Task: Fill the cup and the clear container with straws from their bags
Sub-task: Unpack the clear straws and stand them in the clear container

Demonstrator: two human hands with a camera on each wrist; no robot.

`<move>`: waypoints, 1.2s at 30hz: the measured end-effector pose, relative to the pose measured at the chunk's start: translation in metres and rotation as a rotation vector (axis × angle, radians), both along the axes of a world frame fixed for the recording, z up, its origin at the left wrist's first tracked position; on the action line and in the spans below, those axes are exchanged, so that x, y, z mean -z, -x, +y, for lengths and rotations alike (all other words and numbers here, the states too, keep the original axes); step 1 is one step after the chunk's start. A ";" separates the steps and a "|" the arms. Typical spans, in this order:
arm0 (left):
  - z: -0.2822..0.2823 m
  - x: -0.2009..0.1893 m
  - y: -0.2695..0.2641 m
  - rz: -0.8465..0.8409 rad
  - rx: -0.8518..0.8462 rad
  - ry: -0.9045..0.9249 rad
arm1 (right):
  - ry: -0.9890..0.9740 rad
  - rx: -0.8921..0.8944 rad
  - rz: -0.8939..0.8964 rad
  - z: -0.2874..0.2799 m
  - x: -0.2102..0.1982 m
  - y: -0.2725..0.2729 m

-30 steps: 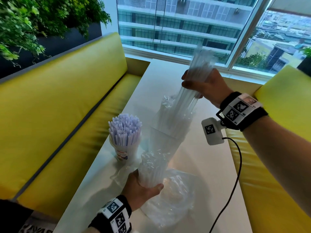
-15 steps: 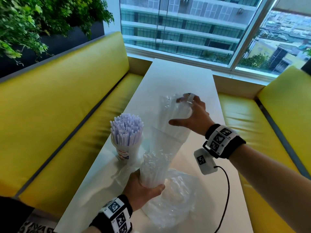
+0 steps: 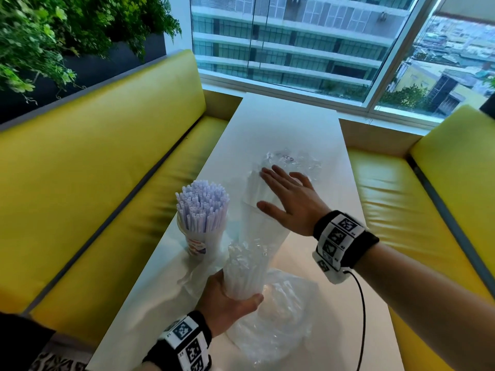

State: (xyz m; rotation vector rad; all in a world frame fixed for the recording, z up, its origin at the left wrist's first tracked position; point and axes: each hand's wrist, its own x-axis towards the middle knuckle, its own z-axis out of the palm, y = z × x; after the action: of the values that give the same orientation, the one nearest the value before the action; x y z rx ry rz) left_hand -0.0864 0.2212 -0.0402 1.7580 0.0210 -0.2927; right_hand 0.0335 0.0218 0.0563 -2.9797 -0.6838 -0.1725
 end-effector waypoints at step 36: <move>0.001 0.005 0.000 -0.008 0.005 0.013 | -0.116 -0.011 -0.242 0.031 -0.023 0.001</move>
State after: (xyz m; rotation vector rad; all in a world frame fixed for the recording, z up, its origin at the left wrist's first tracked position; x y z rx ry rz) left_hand -0.0862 0.2227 -0.0453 1.7469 0.0086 -0.2885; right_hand 0.0321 0.0527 0.0794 -2.8700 -0.6865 -0.5587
